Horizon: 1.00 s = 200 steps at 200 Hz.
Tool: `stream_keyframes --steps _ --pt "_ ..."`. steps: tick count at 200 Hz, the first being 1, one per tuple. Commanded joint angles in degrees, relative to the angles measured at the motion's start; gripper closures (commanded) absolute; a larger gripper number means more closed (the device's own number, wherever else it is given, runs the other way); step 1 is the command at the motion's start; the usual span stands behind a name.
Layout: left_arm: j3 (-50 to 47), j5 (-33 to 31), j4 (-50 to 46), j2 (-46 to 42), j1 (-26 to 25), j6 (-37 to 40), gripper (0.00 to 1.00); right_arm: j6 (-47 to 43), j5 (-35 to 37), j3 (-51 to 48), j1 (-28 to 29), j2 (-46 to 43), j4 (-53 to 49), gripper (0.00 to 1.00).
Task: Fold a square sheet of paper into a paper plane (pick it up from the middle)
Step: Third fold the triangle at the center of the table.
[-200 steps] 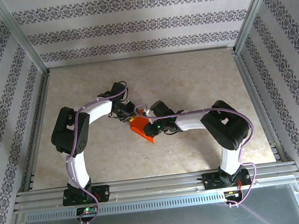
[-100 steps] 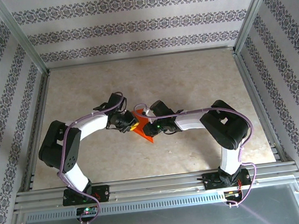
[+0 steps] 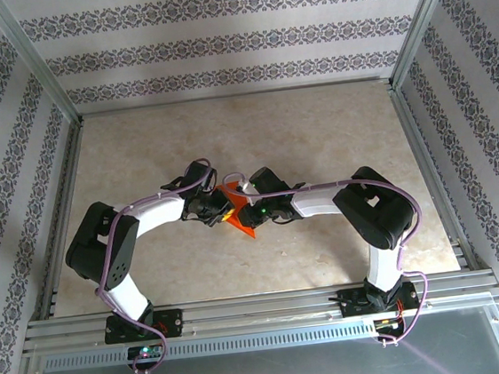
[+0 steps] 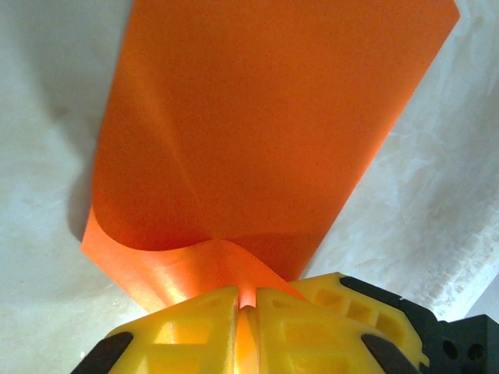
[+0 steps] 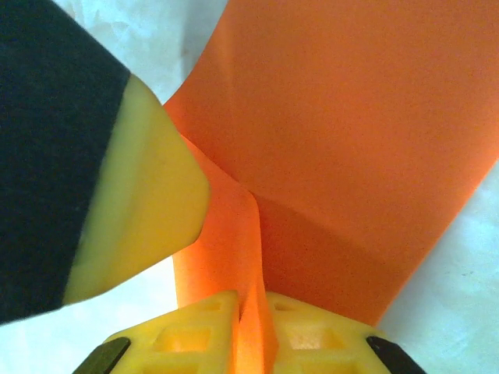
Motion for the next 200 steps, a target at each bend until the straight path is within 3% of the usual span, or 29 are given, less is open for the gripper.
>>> stream_keyframes --steps 1,149,200 --pt "-1.1 -1.3 1.0 1.3 -0.9 -1.3 0.86 0.0 2.1 -0.3 -0.1 2.1 -2.8 0.83" --pt "-3.2 -2.5 0.7 2.5 -0.8 0.4 0.87 0.1 2.3 0.1 -0.1 2.4 -3.6 0.82" --pt "-3.8 -3.6 -0.8 3.2 -0.9 0.4 0.88 2.7 1.5 1.4 -1.3 -1.0 -4.8 0.77"
